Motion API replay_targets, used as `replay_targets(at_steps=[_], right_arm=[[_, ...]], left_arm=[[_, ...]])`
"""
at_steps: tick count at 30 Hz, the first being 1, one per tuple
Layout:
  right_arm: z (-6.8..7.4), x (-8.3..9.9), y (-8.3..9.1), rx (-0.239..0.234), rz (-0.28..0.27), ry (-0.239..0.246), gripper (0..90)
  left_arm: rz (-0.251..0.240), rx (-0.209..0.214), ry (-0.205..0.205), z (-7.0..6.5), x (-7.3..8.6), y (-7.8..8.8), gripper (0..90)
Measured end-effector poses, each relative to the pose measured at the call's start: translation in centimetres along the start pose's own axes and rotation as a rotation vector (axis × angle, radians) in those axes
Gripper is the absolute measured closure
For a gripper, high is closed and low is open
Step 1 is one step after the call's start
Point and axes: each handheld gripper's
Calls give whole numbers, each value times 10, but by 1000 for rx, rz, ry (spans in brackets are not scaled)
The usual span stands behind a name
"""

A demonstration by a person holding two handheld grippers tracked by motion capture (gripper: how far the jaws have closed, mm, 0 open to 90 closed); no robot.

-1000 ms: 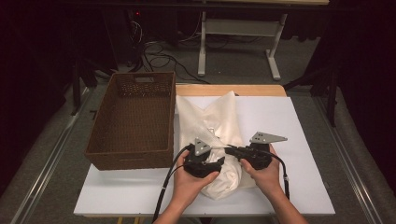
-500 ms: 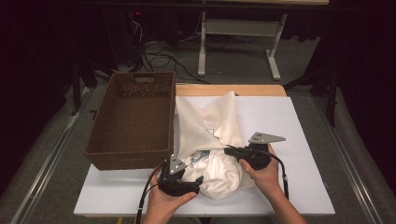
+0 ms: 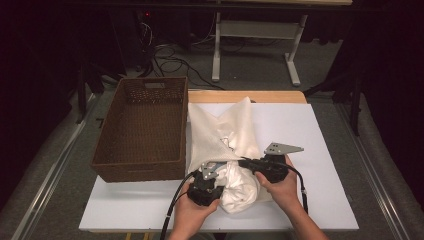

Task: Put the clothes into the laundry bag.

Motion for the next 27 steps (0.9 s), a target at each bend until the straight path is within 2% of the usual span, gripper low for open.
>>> replay_targets(at_steps=[6,9,11,13,14,17,19,20,21,22,23,24,26,27], right_arm=[[2,-1,1,-3,-11,1,892],[2,-1,2,-1,-13,2,892],[2,-1,4,-5,-9,3,892],[2,-1,4,-5,-5,4,892],[2,-1,3,-6,-3,-1,892],[1,0,2,2,10,6,892],[0,0,2,3,9,3,892],[-1,0,3,2,6,0,892],[-2,-1,3,2,2,-5,892],[-2,-1,3,2,2,-5,892],[-3,-1,4,2,-2,-4,892],[-3,-1,4,2,-2,-4,892],[-3,-2,4,5,0,-5,892],[-3,-1,3,6,-1,-7,892]], left_arm=[[-59,-21,19,3,-21,-9,795],[-69,-85,10,5,-28,-20,796],[-75,-119,42,12,-30,-27,796],[-67,-165,48,17,-29,-38,796],[-60,-166,47,18,-28,-41,794],[-55,-146,50,18,-28,-38,762],[-64,-112,55,19,-27,-30,696],[-79,-100,62,19,-26,-24,646],[-89,-93,65,20,-25,-18,535],[-101,-80,71,20,-24,-11,535],[-123,-56,72,20,-23,-4,398],[-137,-38,66,20,-23,1,398],[-173,23,54,16,-22,13,274],[-177,39,45,14,-22,16,239]])
Point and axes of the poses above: each handheld gripper's, and its own axes: y roughly backward along the jaws, x roughly out of its underside, z roughly to its left, and after that the axes turned 14 degrees about -y, right-handed
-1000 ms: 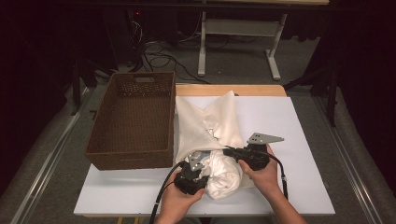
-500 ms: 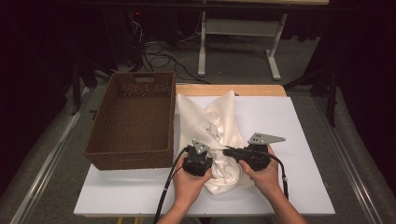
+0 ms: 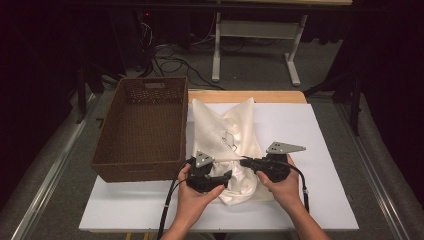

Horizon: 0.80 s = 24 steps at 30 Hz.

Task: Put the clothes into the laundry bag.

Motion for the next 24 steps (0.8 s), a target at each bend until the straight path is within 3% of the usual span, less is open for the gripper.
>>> replay_targets(at_steps=[4,8,10,11,13,17,18,21,24], right_arm=[[1,0,-1,1,4,3,892],[1,1,-2,1,4,-5,892],[2,1,-3,3,7,2,892],[2,2,-3,2,8,3,892],[3,3,-4,-1,9,8,891],[3,3,-4,-6,11,3,892],[3,3,-4,-7,11,4,892],[3,3,-3,-19,-4,2,892],[5,2,-2,-18,-13,2,892]], left_arm=[[7,48,-34,-15,2,4,161],[106,26,-74,-28,6,-17,155],[156,-19,-77,-30,7,-31,168],[160,-70,-82,-30,8,-38,195],[178,-128,-102,-29,9,-47,355],[185,-154,-111,-25,6,-55,645],[181,-153,-110,-25,4,-54,679],[86,-220,-92,-24,-2,-49,732],[68,-248,-77,-18,-6,-55,736]])
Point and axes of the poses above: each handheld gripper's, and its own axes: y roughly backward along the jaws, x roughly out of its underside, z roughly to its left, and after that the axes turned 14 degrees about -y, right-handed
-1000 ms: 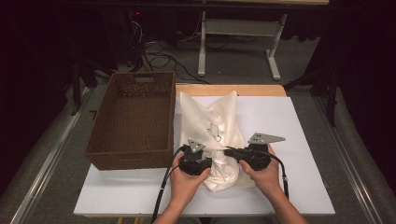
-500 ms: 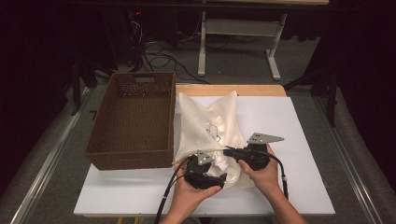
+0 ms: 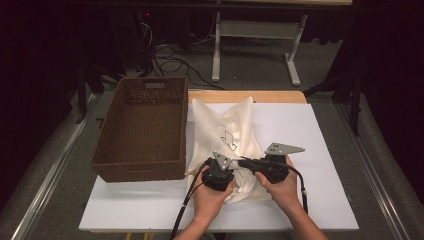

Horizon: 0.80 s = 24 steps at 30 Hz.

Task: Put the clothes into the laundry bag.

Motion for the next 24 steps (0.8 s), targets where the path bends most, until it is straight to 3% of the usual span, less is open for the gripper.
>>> replay_targets(at_steps=[2,4,6,7,9,12,16,19,22,24], right_arm=[[-1,0,0,0,10,-8,892],[-2,1,-1,8,27,-3,892],[-3,2,-2,15,31,-4,892],[-3,2,-2,19,34,-6,892],[-3,2,-2,27,35,-6,892],[-4,2,-2,27,31,-5,892],[-5,1,-2,28,26,-12,892],[-5,1,-3,30,28,-9,892],[-6,1,-3,29,28,-14,892],[-6,1,-3,28,29,-14,892]], left_arm=[[6,-51,7,6,2,-10,735],[32,-46,55,15,5,-20,733],[32,-82,40,18,7,-24,727],[32,-81,36,19,8,-25,720],[36,-41,43,20,7,-22,691],[19,25,60,27,9,-8,557],[-21,65,59,30,13,12,431],[-42,145,59,29,17,24,328],[-24,228,47,23,21,29,248],[-2,249,5,16,23,30,217]])
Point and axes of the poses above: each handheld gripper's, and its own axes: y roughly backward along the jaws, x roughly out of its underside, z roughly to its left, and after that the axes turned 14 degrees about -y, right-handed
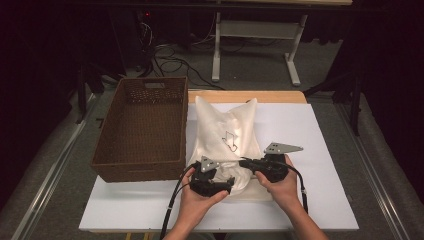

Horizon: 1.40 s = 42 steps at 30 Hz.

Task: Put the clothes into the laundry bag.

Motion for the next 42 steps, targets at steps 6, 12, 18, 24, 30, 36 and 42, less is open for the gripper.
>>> replay_targets(at_steps=[6,12,18,24,30,36,42], right_arm=[[0,0,0,0,0,2,892],[0,1,-1,1,5,0,892],[2,1,0,4,2,-2,892],[2,1,-1,1,1,-6,892],[3,1,-1,-9,-8,-8,892],[1,0,0,-1,1,-18,892],[1,1,-2,6,7,-14,892]], left_arm=[[87,-28,-53,-12,3,-21,187],[142,-108,-131,-16,7,-35,184],[120,-191,-108,-9,5,-40,451],[118,-182,-65,-5,-1,-39,732],[-4,-140,-1,3,-14,-32,750],[-52,-148,5,12,-9,-49,749],[-10,-259,4,12,-8,-60,739]])
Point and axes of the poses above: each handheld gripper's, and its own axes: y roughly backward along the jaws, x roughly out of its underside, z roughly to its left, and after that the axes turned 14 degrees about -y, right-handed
